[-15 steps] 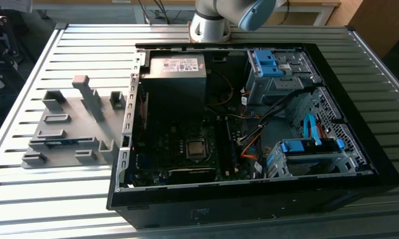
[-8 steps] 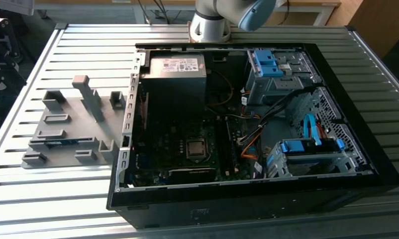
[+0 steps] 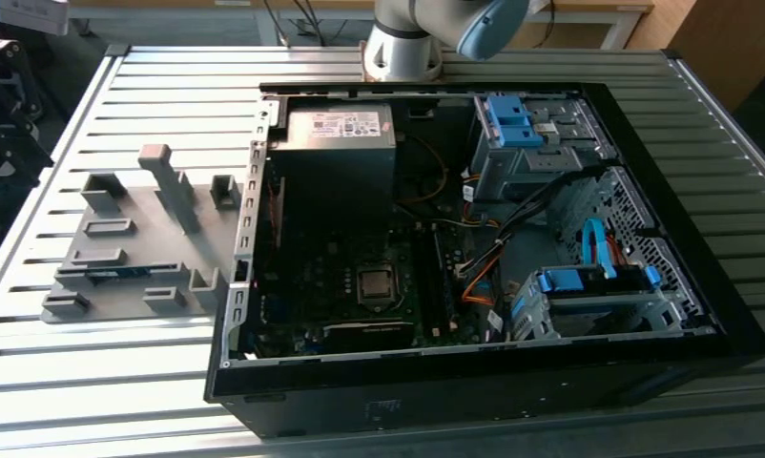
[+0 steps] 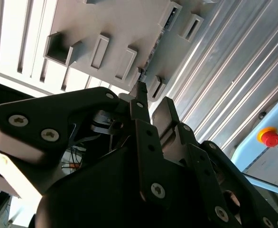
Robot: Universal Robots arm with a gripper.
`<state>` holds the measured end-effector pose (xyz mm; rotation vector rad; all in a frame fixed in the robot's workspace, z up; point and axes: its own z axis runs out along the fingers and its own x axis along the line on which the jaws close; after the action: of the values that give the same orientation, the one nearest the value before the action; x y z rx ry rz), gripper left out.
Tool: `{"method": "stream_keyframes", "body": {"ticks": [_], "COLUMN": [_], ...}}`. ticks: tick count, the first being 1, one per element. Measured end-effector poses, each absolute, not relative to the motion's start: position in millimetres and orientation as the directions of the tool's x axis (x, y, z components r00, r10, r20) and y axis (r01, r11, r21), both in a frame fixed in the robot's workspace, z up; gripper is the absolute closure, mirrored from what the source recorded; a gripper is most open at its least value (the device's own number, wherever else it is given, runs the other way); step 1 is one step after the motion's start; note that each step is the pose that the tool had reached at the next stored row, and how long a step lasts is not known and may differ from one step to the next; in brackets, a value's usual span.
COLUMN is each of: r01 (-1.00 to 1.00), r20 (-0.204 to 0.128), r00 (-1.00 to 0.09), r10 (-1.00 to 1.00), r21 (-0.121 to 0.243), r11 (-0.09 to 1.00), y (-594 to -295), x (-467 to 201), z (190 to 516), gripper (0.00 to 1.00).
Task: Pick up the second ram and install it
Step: 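Pick up the second ram and move it above second insertion slot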
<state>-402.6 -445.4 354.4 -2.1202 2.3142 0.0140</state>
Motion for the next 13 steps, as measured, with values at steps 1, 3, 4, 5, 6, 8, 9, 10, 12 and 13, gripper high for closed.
{"method": "stream_keyframes", "body": {"ticks": [1, 3, 4, 5, 6, 8, 9, 10, 12, 13], "r01": [-0.996, -0.996, -0.996, -0.996, -0.996, -0.996, -0.996, -0.996, -0.996, -0.996], "r20": [-0.008, -0.008, -0.008, -0.008, -0.008, -0.008, -0.008, -0.008, -0.008, -0.008], "r00": [-0.087, -0.087, -0.087, -0.087, -0.087, -0.087, -0.087, -0.087, -0.087, -0.087], "r10": [-0.996, -0.996, -0.996, -0.996, -0.996, -0.996, -0.996, -0.996, -0.996, -0.996], "r21": [0.005, 0.005, 0.005, 0.005, 0.005, 0.005, 0.005, 0.005, 0.005, 0.005], "r11": [0.087, 0.087, 0.087, 0.087, 0.087, 0.087, 0.087, 0.087, 0.087, 0.087], "y": [-445.4, -445.4, -445.4, -445.4, -445.4, -445.4, -445.4, -445.4, -445.4, -445.4], "x": [-402.6, -402.6, -402.6, -402.6, -402.6, -402.5, -402.5, -402.5, -402.6, -402.5], "z": [353.8, 352.5, 351.9, 351.2, 350.4, 348.8, 348.2, 347.8, 346.7, 346.0], "gripper": [0.67, 0.67, 0.67, 0.67, 0.67, 0.67, 0.67, 0.67, 0.67, 0.67]}}
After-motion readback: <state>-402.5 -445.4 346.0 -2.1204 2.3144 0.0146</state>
